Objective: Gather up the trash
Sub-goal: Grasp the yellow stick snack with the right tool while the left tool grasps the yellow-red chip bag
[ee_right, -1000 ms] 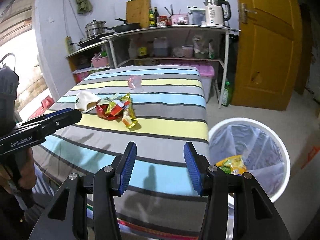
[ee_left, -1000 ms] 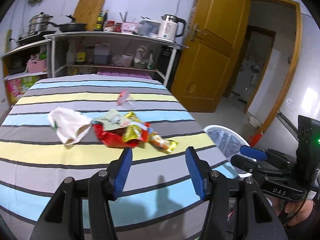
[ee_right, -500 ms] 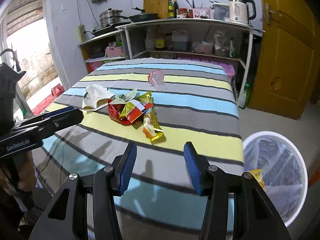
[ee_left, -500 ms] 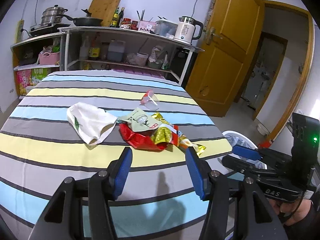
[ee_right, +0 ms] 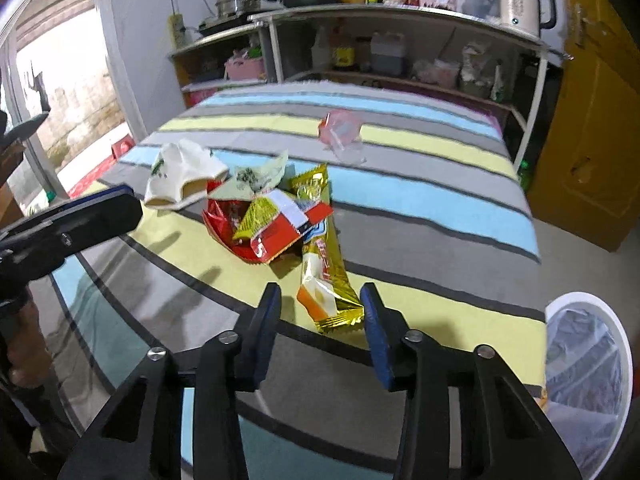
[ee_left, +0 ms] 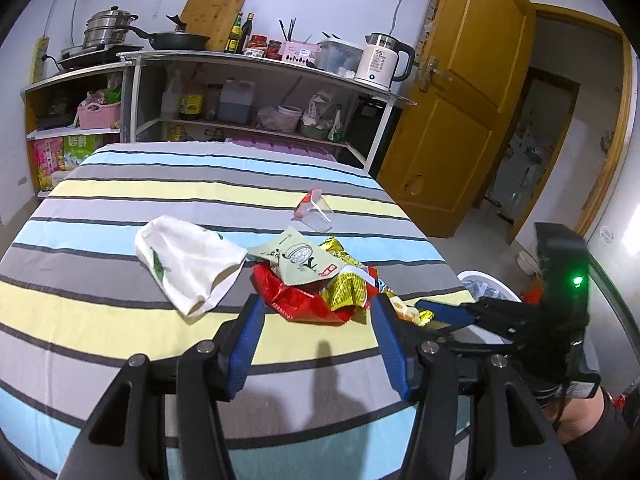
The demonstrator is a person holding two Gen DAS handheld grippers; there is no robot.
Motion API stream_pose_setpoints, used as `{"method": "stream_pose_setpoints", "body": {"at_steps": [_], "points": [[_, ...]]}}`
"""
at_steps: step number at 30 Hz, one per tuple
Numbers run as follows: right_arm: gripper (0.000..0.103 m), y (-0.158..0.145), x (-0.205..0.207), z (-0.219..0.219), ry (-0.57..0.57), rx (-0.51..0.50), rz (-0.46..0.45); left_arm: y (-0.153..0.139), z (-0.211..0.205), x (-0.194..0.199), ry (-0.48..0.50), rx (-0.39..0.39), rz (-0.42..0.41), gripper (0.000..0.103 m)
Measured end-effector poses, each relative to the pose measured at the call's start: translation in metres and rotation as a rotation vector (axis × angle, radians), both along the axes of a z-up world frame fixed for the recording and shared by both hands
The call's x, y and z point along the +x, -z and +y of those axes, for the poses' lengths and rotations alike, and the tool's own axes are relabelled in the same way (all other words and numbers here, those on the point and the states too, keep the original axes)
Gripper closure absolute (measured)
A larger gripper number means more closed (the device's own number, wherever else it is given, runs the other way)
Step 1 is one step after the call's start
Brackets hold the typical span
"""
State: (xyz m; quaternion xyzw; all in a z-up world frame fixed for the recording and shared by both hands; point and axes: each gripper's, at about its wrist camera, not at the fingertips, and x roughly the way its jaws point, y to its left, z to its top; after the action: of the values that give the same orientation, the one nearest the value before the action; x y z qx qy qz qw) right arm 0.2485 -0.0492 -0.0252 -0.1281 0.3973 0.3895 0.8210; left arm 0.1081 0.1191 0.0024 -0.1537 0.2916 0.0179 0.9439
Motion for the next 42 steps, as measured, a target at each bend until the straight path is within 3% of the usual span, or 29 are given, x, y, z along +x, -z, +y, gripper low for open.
{"method": "stream_pose_setpoints", "body": {"at_steps": [2, 4, 17, 23, 33, 38, 42], "points": [[0.074, 0.002, 0.002, 0.001, -0.013, -0.003, 0.021, 0.001, -0.001, 0.006, 0.010, 0.000, 0.005, 0.046], [0.079, 0.002, 0.002, 0.000, -0.014, 0.002, 0.031, 0.002, -0.004, 0.012, 0.025, -0.001, 0.011, 0.046], [0.079, 0.002, 0.001, -0.027, 0.028, 0.028, 0.042, 0.014, -0.030, 0.054, 0.111, 0.030, 0.082, 0.046], [0.079, 0.002, 0.001, -0.042, 0.059, 0.035, 0.036, 0.007, -0.048, 0.054, 0.157, 0.077, 0.060, 0.046], [0.079, 0.001, 0.002, -0.074, 0.126, 0.052, 0.036, 0.025, -0.055, 0.078, 0.160, 0.079, 0.171, 0.046], [0.079, 0.002, 0.002, -0.083, 0.147, 0.060, 0.040, 0.033, -0.062, 0.089, 0.150, 0.121, 0.243, 0.046], [0.079, 0.002, 0.000, -0.090, 0.159, 0.065, 0.042, 0.034, -0.067, 0.090, 0.144, 0.162, 0.259, 0.057]]}}
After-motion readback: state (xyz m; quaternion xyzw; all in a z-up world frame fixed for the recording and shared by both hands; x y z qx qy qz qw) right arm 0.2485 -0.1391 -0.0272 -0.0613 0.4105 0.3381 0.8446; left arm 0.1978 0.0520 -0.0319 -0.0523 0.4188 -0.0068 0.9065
